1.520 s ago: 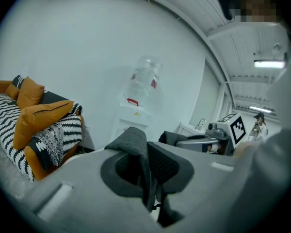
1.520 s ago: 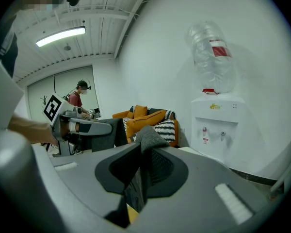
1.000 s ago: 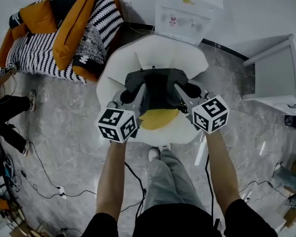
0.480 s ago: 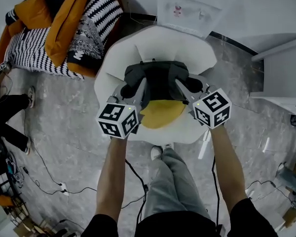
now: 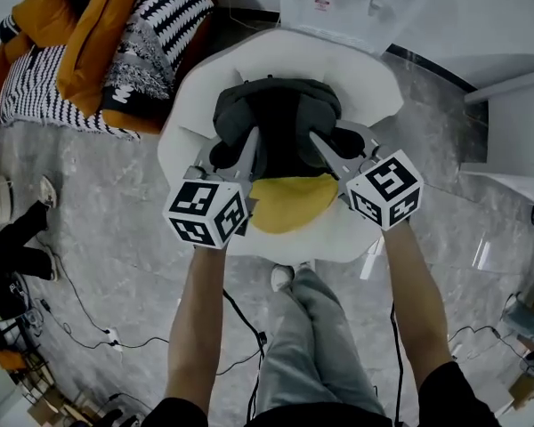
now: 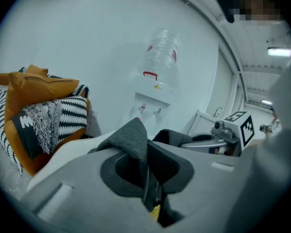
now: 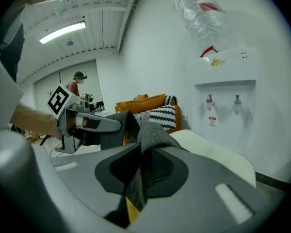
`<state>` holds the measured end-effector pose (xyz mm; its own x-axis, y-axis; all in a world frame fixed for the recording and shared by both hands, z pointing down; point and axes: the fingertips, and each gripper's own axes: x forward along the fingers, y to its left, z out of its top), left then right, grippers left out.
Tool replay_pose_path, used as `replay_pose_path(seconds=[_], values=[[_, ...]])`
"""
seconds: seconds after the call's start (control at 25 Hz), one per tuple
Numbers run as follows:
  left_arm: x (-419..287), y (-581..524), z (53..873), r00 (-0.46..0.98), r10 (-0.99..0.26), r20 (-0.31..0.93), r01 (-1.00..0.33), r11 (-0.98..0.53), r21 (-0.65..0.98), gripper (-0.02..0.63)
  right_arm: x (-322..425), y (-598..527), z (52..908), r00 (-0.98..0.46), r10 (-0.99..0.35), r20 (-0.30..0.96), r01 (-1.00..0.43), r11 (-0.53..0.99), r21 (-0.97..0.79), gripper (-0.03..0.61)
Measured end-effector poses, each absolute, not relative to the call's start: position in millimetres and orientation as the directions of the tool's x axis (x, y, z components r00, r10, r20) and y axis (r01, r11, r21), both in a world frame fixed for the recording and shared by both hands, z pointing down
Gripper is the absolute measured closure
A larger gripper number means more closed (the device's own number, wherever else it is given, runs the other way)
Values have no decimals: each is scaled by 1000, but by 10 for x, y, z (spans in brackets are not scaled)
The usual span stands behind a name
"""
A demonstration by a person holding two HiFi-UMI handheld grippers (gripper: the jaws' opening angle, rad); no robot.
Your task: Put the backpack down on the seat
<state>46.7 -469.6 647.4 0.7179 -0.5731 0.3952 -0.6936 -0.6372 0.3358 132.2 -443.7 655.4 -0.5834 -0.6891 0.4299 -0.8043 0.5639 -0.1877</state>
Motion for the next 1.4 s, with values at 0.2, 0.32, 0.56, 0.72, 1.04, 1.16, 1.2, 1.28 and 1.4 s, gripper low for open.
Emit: replay_pose_path(seconds=[0.2,0.32,0.56,0.72,1.04,1.16,1.2,1.28,1.4], values=[[506,-4659,6814,721,-554,417,-689,-639,342,581,1341,-4462,6808,-583,-683,440,-802,570,-178,538],[529,-4681,7011,714,-549,434,-693,-640,332,581,1343,-4466,6998,-578,-682,448,-804,569,-170,538],[546,-4630,7400,700,-534,474,-699,-646,305,581,1335,-4416,7404,-557,-694,457,-826,523,-212,537],[510,-4584,7677,682,-530,504,-717,-623,314,577,1338,-4432,7613,-549,-693,468,-832,505,-229,537],[398,-4617,8185,622,-529,578,-760,-586,281,577,1458,-4485,8101,-501,-695,516,-864,439,-249,535],[329,-4673,8353,599,-531,600,-774,-574,266,572,1480,-4532,8265,-480,-693,538,-875,421,-240,535],[312,-4681,8408,593,-530,606,-778,-572,261,572,1489,-4540,8325,-473,-690,547,-879,414,-238,535],[281,-4688,8516,583,-526,619,-783,-566,257,571,1509,-4540,8442,-457,-682,571,-887,401,-229,535],[242,-4728,8639,568,-526,633,-796,-548,259,565,1558,-4575,8558,-435,-673,598,-896,390,-213,535]])
